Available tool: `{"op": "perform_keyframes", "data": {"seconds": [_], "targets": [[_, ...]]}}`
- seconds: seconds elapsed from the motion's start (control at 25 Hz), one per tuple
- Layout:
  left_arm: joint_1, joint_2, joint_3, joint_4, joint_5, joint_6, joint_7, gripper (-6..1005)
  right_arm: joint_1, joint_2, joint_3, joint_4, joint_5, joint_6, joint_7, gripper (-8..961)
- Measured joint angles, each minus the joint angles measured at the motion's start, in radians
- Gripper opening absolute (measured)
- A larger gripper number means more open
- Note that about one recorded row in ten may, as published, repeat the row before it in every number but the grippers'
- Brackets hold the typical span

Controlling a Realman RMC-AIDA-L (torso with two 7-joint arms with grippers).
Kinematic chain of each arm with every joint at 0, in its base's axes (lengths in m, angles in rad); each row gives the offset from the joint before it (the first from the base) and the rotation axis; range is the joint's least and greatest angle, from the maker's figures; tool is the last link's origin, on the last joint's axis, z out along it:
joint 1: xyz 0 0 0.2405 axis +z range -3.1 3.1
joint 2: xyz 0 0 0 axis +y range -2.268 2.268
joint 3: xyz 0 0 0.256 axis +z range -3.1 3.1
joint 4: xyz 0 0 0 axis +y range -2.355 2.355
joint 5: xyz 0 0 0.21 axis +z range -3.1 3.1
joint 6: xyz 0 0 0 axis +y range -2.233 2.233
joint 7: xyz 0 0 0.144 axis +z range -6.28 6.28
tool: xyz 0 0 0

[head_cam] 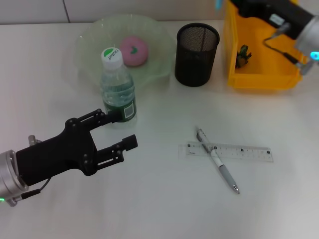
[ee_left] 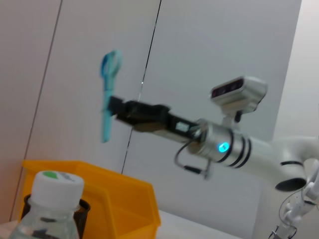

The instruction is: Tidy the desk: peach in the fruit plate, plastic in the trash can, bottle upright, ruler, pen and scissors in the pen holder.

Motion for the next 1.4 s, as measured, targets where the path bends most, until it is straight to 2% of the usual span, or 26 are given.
{"op": "perform_keyframes", "data": {"seconds": [0.16,0.32,0.76,0.88,1.12,1.24,1.28,1.32,1.36,1.4], "targets": [[0.0,0.0,0.0,0.0,-0.001,0.006,0.0,726,0.079,0.003,0.003,0.139,0.072,0.107,-0.154,210],[0.002,0.001,0.0,0.0,-0.001,0.008,0.005,726,0.119,0.005,0.0,0.189,0.09,0.181,-0.19,211],[0.005,0.001,0.0,-0.002,0.0,0.009,0.026,726,0.106,0.007,-0.022,0.198,0.084,0.199,-0.195,212],[0.006,0.001,-0.001,-0.002,0.001,0.009,0.026,726,0.099,0.007,-0.022,0.199,0.084,0.196,-0.195,393],[0.008,0.001,-0.003,-0.002,0.002,0.009,0.026,726,0.091,0.007,-0.022,0.197,0.084,0.175,-0.184,437],[0.01,0.002,-0.004,-0.002,0.002,0.009,0.026,726,0.055,-0.002,-0.069,0.127,0.069,0.109,-0.105,449],[0.012,0.001,-0.004,-0.002,0.002,0.009,0.026,726,0.001,-0.006,-0.155,0.007,0.031,0.079,0.013,453],[0.012,0.001,-0.004,-0.002,0.002,0.009,0.026,726,0.001,-0.006,-0.155,0.007,0.031,0.079,0.013,457],[0.013,0.001,-0.002,-0.002,0.0,0.009,0.026,726,-0.074,-0.006,-0.26,-0.2,-0.065,0.061,0.205,461],[0.013,0.001,-0.002,-0.002,0.0,0.009,0.026,726,-0.074,-0.006,-0.26,-0.2,-0.065,0.061,0.205,465]]}}
